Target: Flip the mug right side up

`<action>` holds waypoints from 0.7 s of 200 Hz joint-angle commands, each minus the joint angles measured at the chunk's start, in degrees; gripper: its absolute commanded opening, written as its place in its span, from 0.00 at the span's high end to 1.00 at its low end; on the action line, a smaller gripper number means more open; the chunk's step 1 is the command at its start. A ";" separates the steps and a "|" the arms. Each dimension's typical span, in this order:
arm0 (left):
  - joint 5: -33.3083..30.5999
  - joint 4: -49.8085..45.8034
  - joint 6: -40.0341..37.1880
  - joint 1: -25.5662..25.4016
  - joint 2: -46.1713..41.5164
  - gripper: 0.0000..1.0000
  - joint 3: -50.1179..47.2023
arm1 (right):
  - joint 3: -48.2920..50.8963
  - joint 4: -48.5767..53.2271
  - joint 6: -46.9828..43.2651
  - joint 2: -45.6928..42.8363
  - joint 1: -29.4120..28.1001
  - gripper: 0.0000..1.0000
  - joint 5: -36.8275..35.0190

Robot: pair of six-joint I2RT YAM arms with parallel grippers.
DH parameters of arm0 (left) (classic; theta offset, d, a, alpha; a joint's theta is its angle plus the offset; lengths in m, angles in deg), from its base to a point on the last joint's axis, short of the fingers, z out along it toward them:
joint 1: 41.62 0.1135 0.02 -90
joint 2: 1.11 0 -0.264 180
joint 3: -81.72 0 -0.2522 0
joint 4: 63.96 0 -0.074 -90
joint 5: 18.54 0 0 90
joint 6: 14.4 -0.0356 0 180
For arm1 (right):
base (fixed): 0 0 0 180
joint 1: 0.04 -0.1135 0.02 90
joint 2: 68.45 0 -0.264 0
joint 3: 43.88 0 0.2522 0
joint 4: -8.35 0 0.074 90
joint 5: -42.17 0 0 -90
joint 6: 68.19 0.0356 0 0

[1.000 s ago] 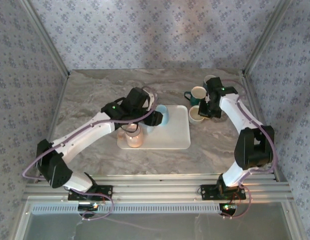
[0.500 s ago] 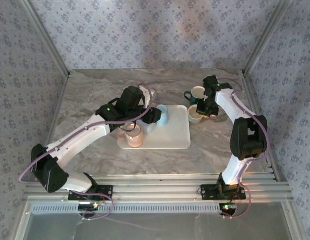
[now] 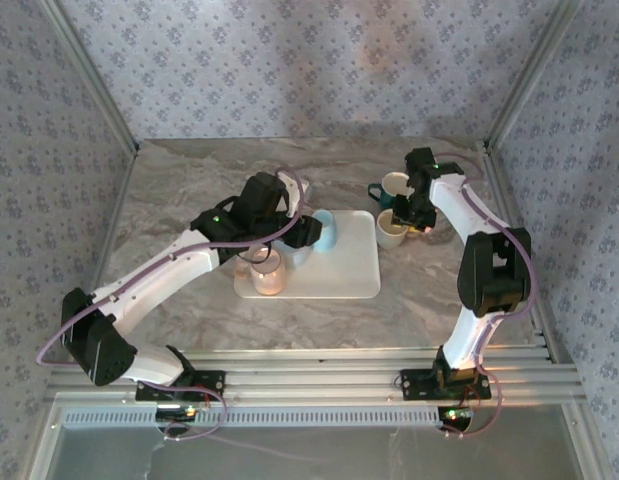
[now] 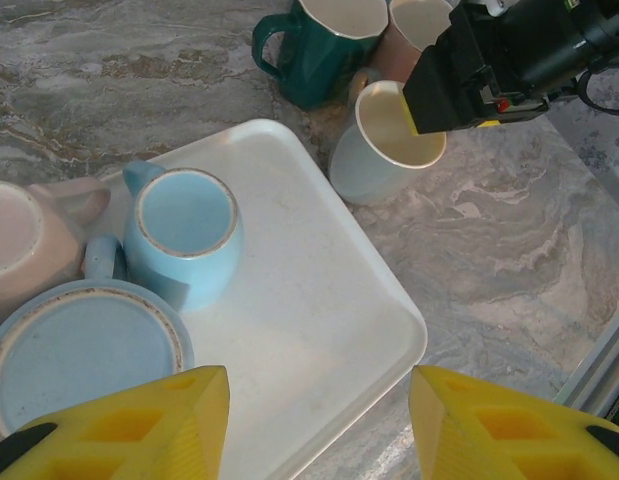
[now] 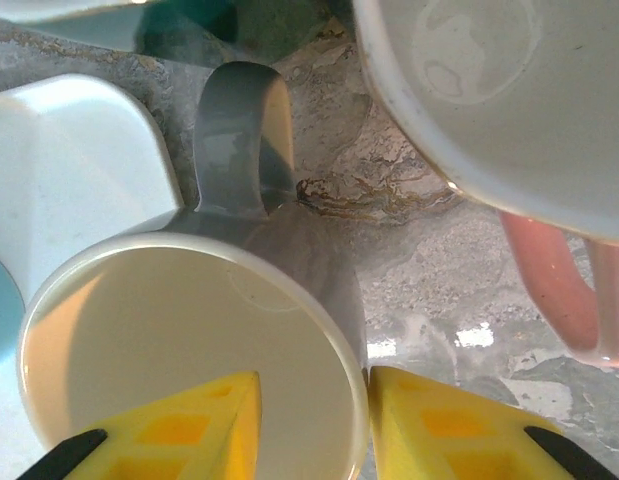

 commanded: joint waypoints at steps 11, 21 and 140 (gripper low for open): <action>-0.23 -0.52 -1.69 0.67 -2.24 0.50 1.67 | -2.11 1.16 0.62 -5.65 -0.19 0.62 -1.43; -0.59 -0.39 -1.86 0.90 -2.80 0.50 1.49 | -2.04 1.13 1.07 -7.88 -0.30 0.59 -2.04; 0.75 -4.14 3.52 17.00 -15.41 0.14 -13.33 | 14.79 -24.94 -13.55 -27.07 -16.55 0.13 10.77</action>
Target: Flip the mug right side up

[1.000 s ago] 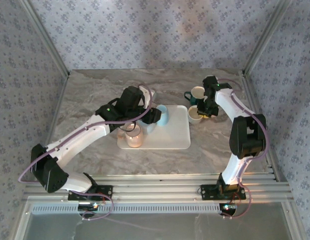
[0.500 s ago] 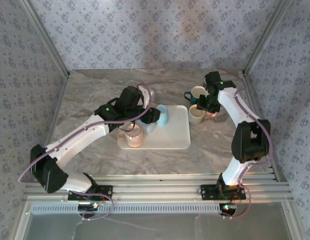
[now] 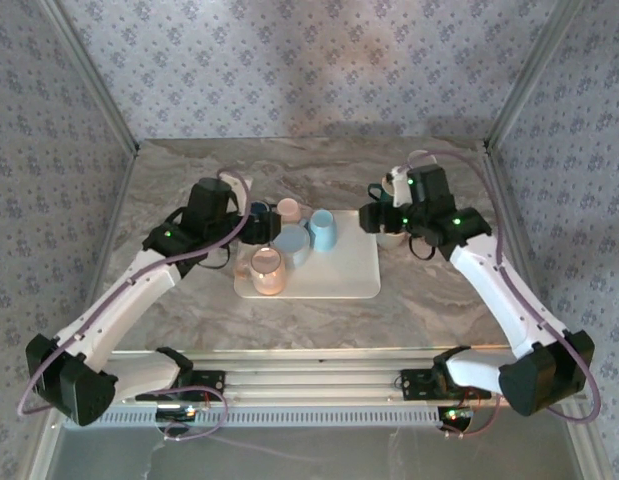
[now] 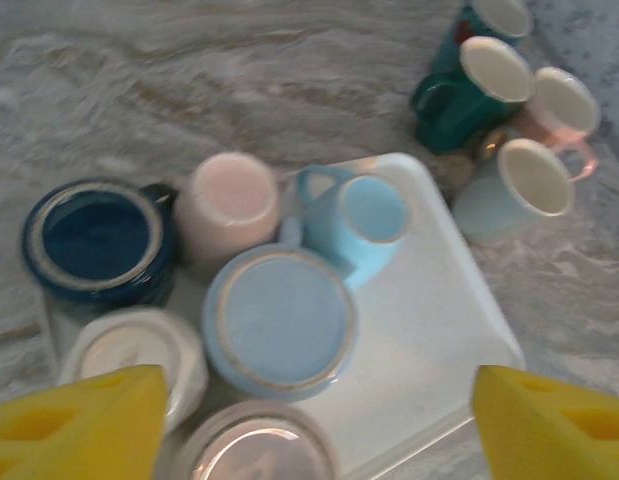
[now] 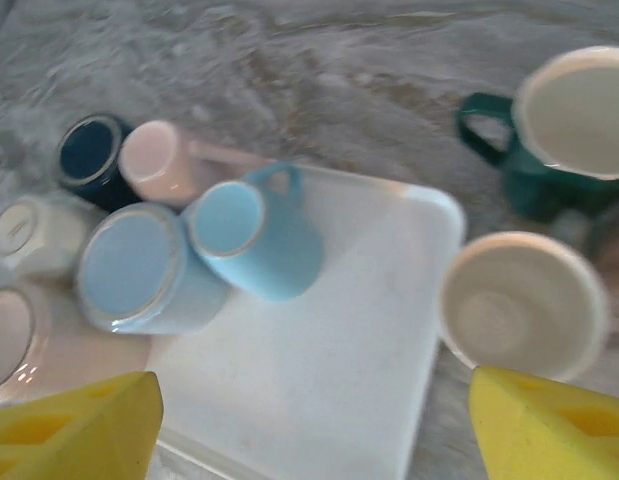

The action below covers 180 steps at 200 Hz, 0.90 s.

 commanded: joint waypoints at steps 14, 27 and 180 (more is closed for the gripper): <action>4.72 -4.89 3.07 5.94 -2.01 0.10 -3.65 | -6.55 -3.41 -2.35 11.00 -4.77 0.00 4.28; 7.01 -5.14 3.62 7.86 -3.11 0.03 -5.53 | -10.73 -1.24 -1.72 16.57 -6.61 0.00 3.60; 10.94 -4.67 2.44 14.46 -9.48 0.00 -9.69 | -40.24 20.63 10.27 48.49 -13.85 0.00 -13.54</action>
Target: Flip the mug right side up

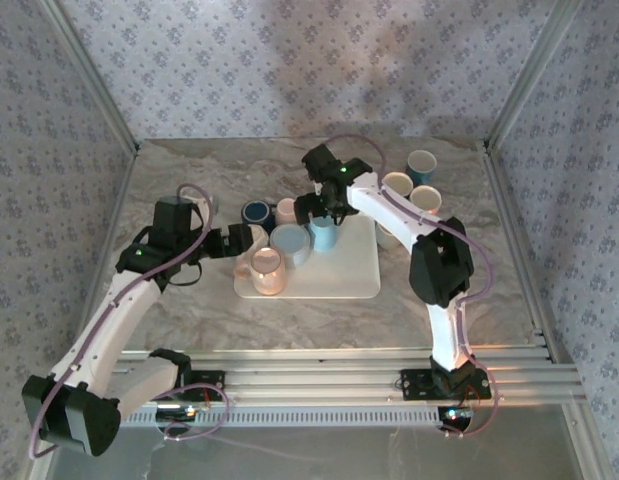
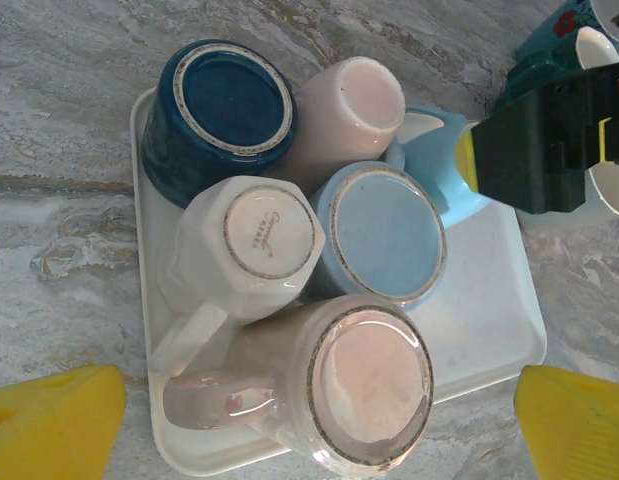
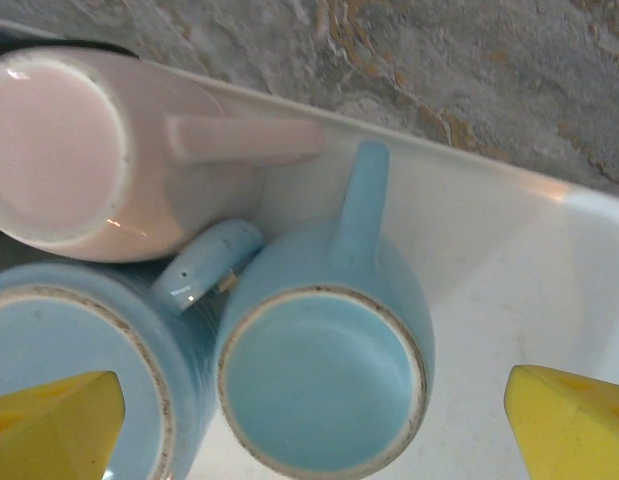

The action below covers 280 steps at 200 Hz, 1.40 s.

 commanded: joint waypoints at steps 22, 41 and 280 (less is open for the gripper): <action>1.83 0.63 -0.11 0.58 -0.87 0.00 -0.29 | -1.63 1.98 2.29 3.84 0.58 0.03 2.04; 2.02 1.11 0.28 0.58 -0.94 0.00 -0.44 | -1.95 1.56 2.68 5.24 0.83 0.08 3.72; 8.13 9.54 9.70 0.67 2.80 0.02 0.47 | 29.22 -27.02 16.32 -22.69 11.76 0.43 21.10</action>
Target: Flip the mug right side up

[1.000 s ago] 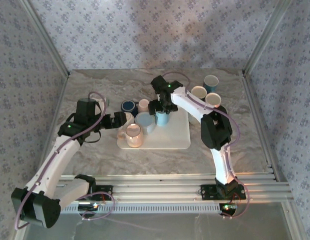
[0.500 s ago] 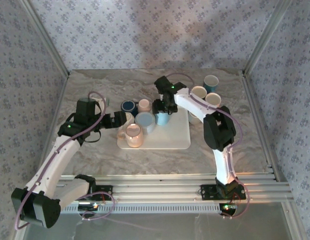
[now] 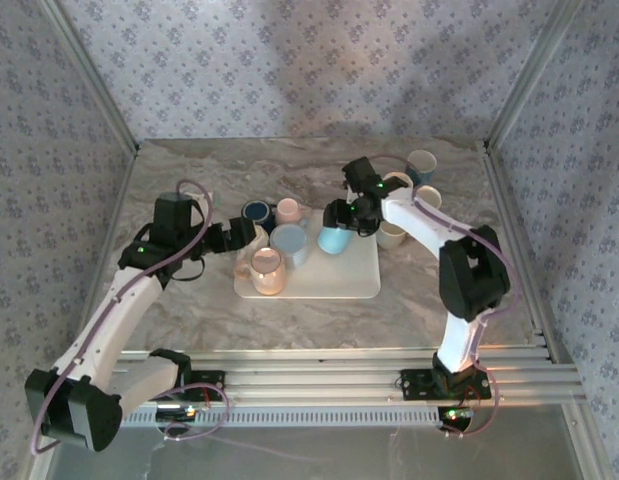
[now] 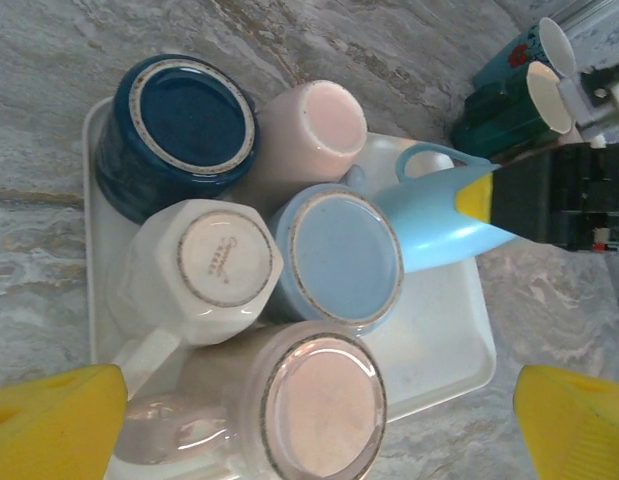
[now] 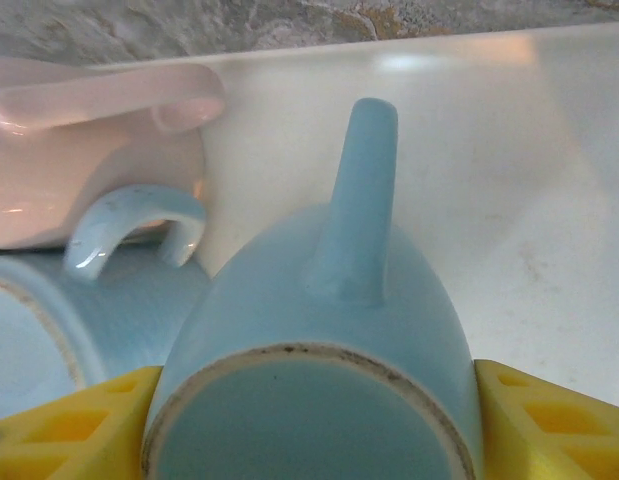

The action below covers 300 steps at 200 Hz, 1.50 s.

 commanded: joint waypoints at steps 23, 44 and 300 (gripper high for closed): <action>5.72 9.45 9.82 0.30 0.90 0.03 -0.84 | 8.38 -16.38 9.50 -13.90 4.59 0.43 11.61; 8.71 16.31 15.91 0.21 1.40 0.04 -2.75 | 12.11 -23.14 14.44 -19.03 6.19 0.43 16.36; 23.99 30.25 12.63 -8.25 20.01 0.50 18.50 | 22.44 -70.52 52.27 -23.74 8.66 0.47 37.49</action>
